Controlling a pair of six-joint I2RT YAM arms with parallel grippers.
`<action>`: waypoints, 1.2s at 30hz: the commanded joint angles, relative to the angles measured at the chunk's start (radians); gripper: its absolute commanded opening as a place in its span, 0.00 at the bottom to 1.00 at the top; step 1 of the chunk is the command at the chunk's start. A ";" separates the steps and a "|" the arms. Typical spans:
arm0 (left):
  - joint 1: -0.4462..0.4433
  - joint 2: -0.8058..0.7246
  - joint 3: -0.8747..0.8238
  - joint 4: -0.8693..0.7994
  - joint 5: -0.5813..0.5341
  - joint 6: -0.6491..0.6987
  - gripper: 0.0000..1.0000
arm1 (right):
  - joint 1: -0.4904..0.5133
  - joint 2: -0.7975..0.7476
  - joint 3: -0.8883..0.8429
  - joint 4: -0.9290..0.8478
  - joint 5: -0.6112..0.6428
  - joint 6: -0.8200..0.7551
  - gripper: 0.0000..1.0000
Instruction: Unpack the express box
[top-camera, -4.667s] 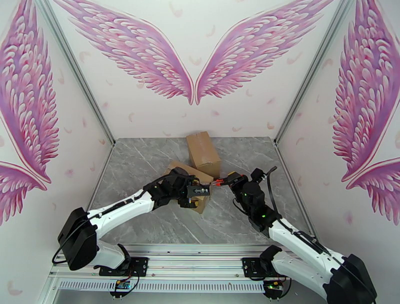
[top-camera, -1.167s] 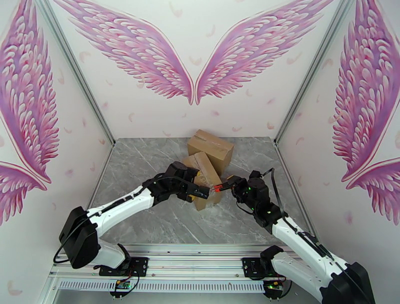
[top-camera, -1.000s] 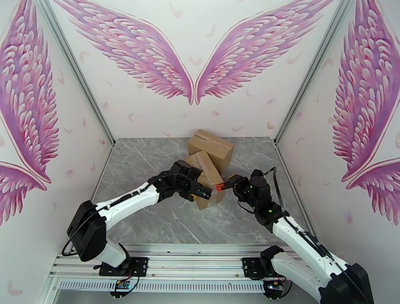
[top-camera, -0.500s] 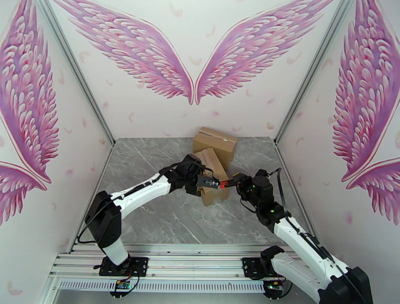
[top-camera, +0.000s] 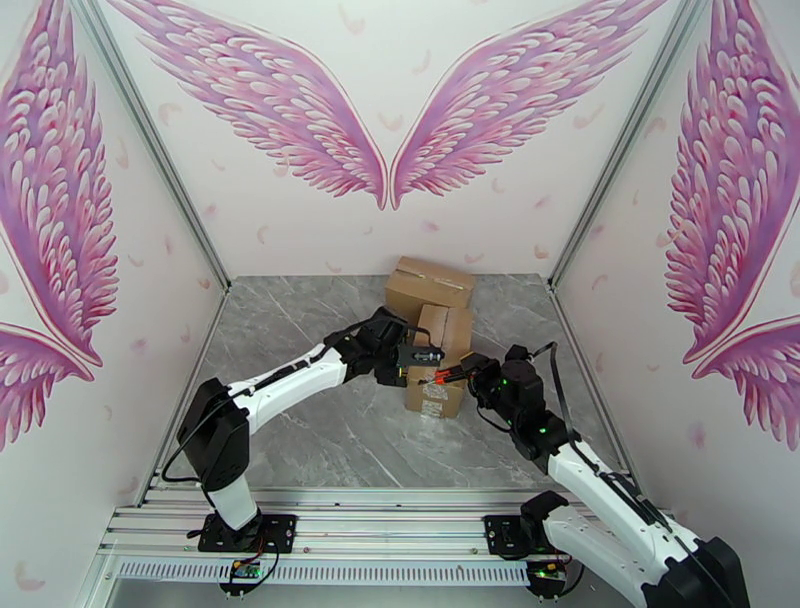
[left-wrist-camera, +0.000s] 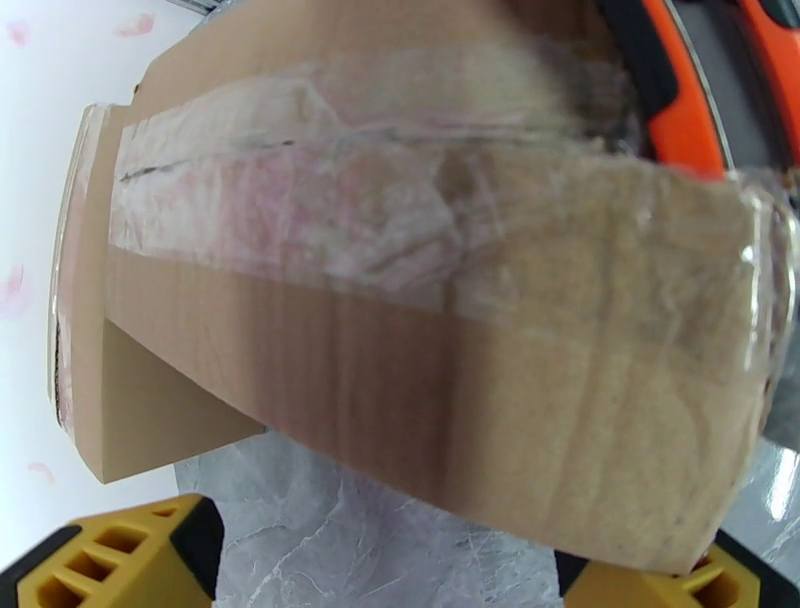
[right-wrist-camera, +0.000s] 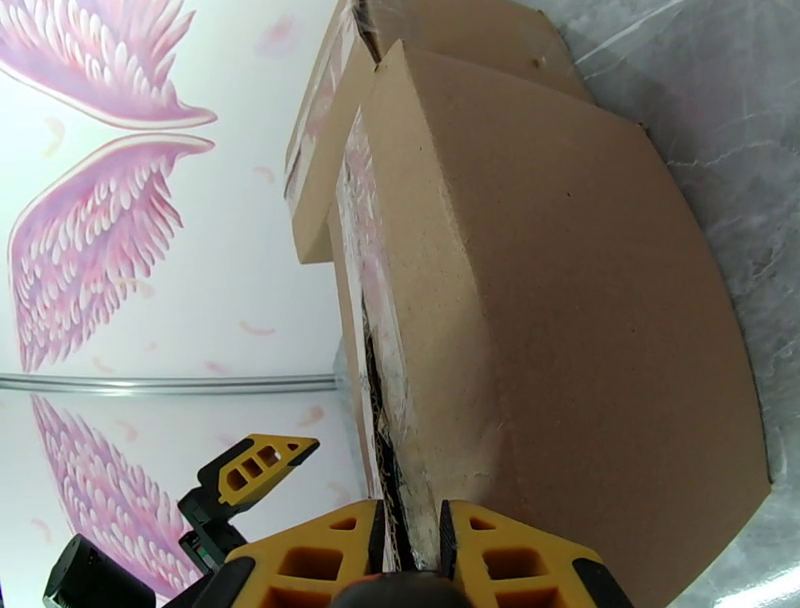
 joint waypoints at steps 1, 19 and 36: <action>-0.031 -0.087 -0.042 0.076 0.049 -0.011 0.92 | 0.000 0.002 -0.002 0.010 -0.076 -0.005 0.00; 0.060 -0.220 -0.135 0.156 0.110 -0.318 0.92 | -0.009 -0.104 0.205 -0.261 -0.191 -0.261 0.00; 0.086 -0.208 -0.160 0.194 0.103 -0.601 0.91 | -0.073 -0.125 0.460 -0.604 -0.059 -0.609 0.00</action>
